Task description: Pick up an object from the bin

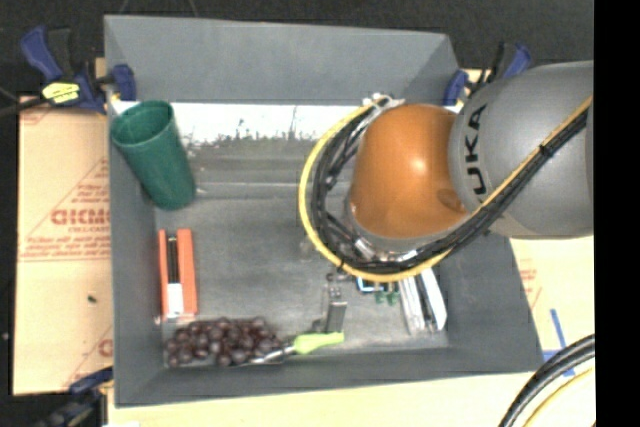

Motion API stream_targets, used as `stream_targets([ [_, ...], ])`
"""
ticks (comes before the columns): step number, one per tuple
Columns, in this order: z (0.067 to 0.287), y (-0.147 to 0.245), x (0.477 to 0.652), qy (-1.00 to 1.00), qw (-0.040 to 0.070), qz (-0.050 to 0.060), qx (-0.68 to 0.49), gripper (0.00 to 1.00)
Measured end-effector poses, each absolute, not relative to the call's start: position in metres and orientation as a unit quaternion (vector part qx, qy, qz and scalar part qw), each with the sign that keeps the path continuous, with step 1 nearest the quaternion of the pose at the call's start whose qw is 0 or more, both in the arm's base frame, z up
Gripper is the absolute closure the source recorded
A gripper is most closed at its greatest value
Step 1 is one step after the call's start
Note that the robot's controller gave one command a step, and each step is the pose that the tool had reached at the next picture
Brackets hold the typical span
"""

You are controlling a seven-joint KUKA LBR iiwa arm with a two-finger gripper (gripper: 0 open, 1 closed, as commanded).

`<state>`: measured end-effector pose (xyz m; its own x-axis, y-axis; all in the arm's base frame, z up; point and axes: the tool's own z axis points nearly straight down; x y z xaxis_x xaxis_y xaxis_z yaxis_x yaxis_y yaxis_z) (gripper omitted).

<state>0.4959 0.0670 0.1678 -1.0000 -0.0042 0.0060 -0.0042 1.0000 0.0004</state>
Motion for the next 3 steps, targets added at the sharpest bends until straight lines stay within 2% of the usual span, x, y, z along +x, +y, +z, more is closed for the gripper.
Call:
stream_targets([
  [1,0.172,0.067,0.498,-1.0,-0.001,-0.001,0.0,0.0],
  [2,0.071,0.151,0.484,-0.995,-0.008,-0.001,0.102,0.0],
  [3,0.111,0.135,0.48,-0.995,-0.006,0.0,0.097,0.0],
])
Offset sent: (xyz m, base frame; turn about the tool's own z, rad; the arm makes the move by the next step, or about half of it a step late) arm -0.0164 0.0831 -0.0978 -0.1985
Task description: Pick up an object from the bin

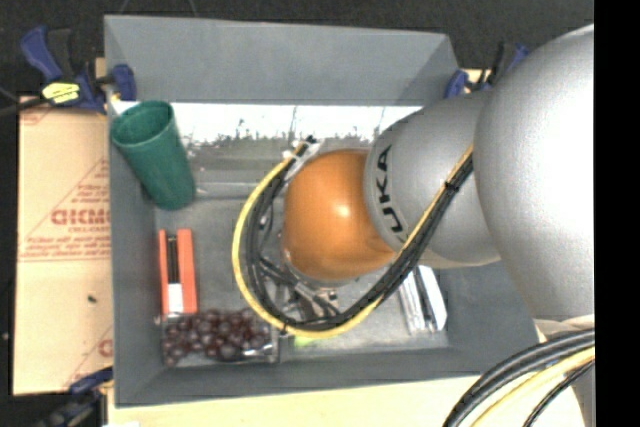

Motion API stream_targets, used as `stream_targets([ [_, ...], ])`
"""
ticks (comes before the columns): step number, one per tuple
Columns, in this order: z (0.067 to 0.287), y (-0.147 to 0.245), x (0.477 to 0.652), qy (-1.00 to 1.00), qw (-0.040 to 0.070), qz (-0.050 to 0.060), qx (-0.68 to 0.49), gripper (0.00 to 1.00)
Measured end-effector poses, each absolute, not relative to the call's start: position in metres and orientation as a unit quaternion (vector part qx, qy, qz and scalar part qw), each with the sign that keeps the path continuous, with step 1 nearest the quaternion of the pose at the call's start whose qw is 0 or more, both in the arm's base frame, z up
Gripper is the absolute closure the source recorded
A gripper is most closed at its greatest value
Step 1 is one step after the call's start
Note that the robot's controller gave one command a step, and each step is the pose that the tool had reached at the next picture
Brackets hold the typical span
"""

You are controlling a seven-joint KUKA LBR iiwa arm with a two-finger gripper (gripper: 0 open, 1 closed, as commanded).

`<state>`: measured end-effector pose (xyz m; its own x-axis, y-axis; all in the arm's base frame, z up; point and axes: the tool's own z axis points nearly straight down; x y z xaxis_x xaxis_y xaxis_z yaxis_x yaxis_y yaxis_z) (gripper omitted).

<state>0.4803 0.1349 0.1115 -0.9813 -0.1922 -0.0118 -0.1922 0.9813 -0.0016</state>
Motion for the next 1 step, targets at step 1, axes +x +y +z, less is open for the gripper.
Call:
stream_targets([
  [1,0.1001,0.187,0.4866,0.999,0.008,0.002,-0.054,0.0],
])
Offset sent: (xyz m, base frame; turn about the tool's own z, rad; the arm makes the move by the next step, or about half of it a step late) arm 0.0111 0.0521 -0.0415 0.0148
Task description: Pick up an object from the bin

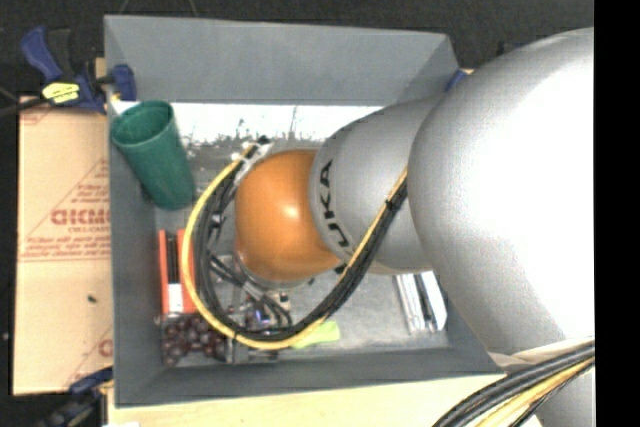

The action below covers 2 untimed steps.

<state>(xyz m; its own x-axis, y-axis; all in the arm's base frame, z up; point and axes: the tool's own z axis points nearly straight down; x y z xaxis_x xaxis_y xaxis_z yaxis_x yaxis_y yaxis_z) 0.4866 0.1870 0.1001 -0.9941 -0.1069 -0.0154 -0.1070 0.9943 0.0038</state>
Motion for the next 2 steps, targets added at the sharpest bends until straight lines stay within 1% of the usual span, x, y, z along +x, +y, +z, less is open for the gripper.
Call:
stream_targets([
  [1,0.07,0.186,0.492,0.996,0.005,-0.001,-0.089,0.0],
  [2,0.07,0.187,0.473,0.992,0.006,0.0,-0.123,1.0],
])
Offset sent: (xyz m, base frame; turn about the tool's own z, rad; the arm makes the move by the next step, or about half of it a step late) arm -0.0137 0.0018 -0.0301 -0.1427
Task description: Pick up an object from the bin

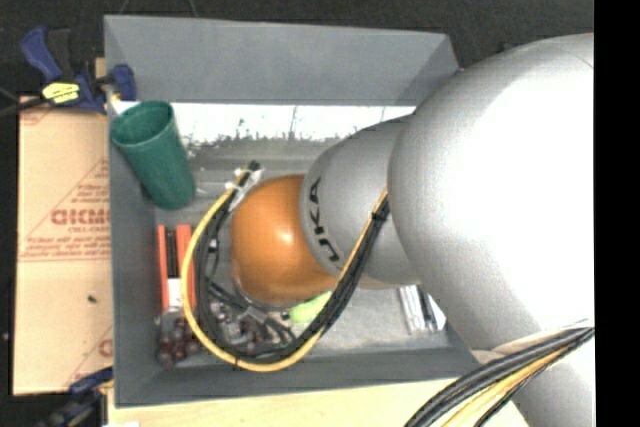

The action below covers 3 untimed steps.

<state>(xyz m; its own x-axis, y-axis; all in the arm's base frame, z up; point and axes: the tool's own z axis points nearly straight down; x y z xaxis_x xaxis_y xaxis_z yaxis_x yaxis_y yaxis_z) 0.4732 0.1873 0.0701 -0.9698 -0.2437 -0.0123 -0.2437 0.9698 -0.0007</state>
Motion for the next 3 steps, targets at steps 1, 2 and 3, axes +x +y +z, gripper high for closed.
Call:
stream_targets([
  [1,0.0701,0.1873,0.4732,0.992,0.006,0.0,-0.122,1.0],
  [2,0.0725,0.1869,0.4735,0.993,0.007,0.001,-0.121,1.0],
  [3,0.0791,0.1866,0.4737,0.993,0.007,0.001,-0.12,1.0],
])
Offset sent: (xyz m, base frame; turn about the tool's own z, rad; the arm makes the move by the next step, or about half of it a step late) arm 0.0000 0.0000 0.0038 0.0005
